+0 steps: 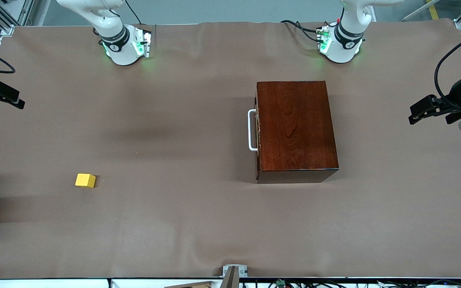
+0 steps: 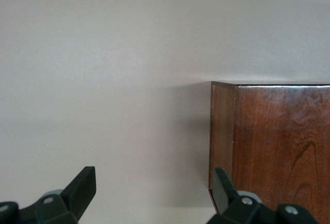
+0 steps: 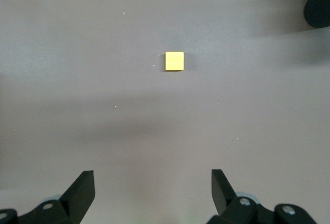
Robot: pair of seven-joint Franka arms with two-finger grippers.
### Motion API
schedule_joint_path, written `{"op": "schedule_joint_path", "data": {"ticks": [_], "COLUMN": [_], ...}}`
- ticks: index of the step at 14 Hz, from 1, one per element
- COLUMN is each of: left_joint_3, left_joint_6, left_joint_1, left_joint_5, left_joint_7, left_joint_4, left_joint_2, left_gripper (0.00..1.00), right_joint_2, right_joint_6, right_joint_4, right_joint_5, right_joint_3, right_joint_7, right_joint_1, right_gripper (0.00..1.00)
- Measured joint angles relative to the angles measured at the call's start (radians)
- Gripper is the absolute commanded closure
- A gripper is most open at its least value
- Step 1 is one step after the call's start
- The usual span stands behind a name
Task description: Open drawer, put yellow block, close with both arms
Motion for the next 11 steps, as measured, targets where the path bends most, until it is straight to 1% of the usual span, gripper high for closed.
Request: {"op": "schedule_joint_path", "data": {"ticks": [11], "left_joint_3": [0.002], "left_joint_6": [0.012], "left_joint_1": [0.000], "left_joint_5": [0.000], "left_joint_7": [-0.001], "left_joint_4": [0.003], "left_joint_2": [0.000], "left_gripper": [0.00], "right_joint_2": [0.003], "right_joint_6": [0.003], "right_joint_4": [0.001], "right_joint_5": [0.000], "right_joint_3": [-0.005], "right_joint_7": [0.000], "right_joint_1": [0.001], "right_gripper": [0.00]}}
